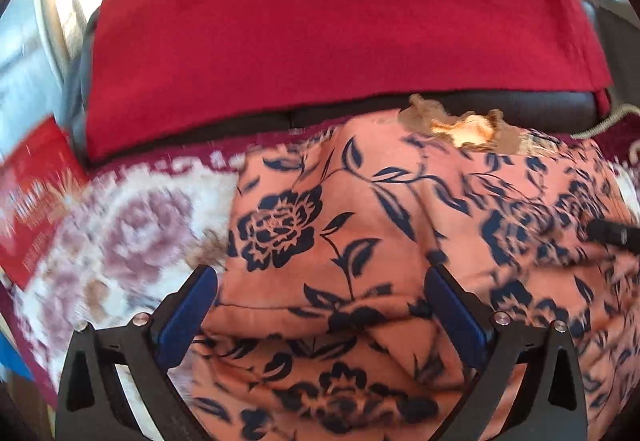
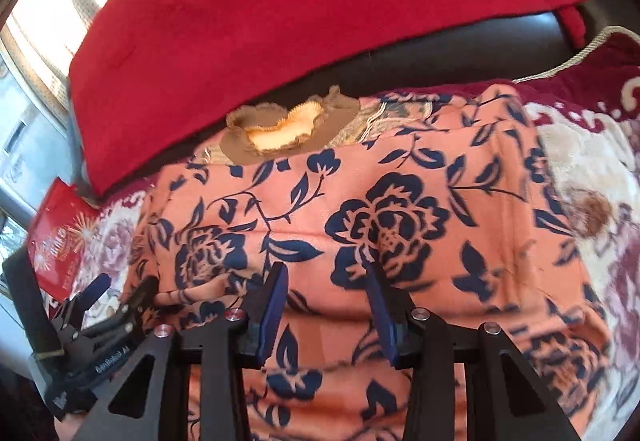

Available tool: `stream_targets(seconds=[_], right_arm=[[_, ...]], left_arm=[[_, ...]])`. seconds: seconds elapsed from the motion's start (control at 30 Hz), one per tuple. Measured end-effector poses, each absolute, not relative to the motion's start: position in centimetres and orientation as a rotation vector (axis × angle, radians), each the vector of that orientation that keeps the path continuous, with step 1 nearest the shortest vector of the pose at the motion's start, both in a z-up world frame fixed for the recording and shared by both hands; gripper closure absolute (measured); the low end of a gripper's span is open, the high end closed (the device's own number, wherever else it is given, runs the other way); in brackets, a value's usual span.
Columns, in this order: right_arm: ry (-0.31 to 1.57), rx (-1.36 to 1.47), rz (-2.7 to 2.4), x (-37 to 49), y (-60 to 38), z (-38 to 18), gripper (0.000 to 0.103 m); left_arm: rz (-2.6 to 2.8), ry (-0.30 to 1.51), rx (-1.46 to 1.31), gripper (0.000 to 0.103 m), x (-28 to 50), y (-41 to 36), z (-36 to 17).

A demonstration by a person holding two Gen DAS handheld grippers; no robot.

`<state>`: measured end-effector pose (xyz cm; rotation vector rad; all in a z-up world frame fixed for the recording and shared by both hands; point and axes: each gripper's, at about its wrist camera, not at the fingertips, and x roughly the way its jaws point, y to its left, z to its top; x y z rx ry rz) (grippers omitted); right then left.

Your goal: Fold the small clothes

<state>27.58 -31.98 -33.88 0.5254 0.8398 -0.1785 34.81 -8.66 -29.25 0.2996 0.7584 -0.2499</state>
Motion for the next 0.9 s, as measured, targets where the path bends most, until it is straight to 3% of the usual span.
stream_targets(seconds=[0.3,0.7,0.9], right_arm=[[0.753,0.592,-0.255,24.5,-35.4,-31.6,0.059],[0.882,0.676,-0.331,27.9,-37.9,-35.6,0.059],[0.81,0.697,-0.305,27.8,-37.8,-34.2,0.057]], left_arm=[[-0.314,0.649,0.317,0.0,31.8,-9.3,-27.2],[-0.333,0.706,0.298,0.0,33.8,-10.8,-28.3],[-0.322,0.752,0.316,0.0,34.7,-11.3,-29.7]])
